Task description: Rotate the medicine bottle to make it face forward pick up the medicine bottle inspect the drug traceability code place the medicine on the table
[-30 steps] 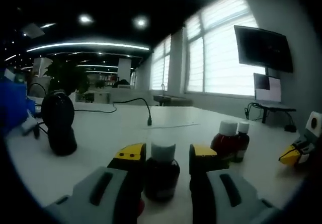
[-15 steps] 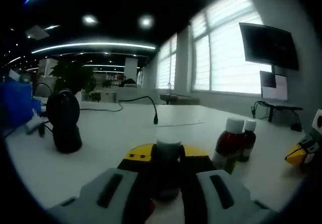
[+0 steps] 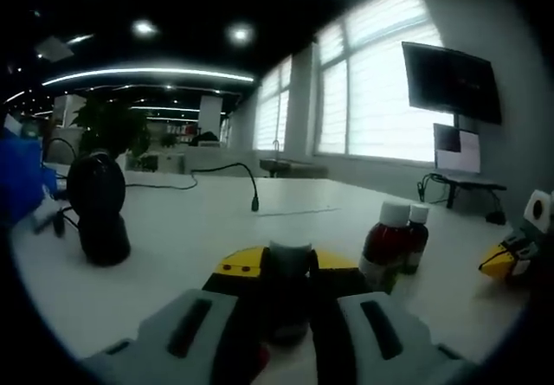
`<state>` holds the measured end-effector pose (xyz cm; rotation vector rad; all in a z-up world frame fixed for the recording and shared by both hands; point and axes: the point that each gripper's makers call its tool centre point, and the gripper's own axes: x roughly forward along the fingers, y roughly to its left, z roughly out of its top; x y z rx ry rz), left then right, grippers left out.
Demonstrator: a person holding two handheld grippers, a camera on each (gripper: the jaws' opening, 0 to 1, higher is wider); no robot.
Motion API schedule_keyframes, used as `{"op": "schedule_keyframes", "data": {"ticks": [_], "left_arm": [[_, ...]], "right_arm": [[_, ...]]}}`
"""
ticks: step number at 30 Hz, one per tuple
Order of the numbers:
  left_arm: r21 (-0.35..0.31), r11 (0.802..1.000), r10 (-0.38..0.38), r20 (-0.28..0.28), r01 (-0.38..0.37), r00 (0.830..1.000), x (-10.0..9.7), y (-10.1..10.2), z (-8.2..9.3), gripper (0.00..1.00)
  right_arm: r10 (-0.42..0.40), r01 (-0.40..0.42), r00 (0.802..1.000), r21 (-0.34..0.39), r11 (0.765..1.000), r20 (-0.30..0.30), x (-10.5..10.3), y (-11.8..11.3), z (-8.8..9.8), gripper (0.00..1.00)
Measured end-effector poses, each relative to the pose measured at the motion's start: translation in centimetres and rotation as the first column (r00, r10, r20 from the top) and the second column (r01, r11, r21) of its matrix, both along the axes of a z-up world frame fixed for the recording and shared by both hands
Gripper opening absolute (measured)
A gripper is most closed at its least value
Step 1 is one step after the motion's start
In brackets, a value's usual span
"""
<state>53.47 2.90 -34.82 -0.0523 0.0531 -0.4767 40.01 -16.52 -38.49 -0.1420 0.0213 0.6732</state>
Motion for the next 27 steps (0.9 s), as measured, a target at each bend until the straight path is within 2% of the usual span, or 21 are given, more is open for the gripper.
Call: {"op": "schedule_keyframes", "data": {"ticks": [7,16,27], "left_arm": [[0.000,0.997,-0.081,-0.021,0.081,0.996,-0.18,-0.25,0.00,0.10],[0.002,0.988,-0.152,-0.014,0.152,0.988,-0.31,-0.46,-0.08,0.10],[-0.012,0.982,-0.188,-0.012,0.188,0.982,-0.41,-0.46,-0.12,0.11]], "right_arm": [[0.007,-0.007,1.000,0.001,1.000,0.002,-0.08,0.08,0.02,0.00],[0.003,-0.003,1.000,-0.002,1.000,0.001,-0.03,0.04,-0.02,0.00],[0.005,-0.005,1.000,-0.003,1.000,0.001,0.01,0.02,-0.05,0.00]]}}
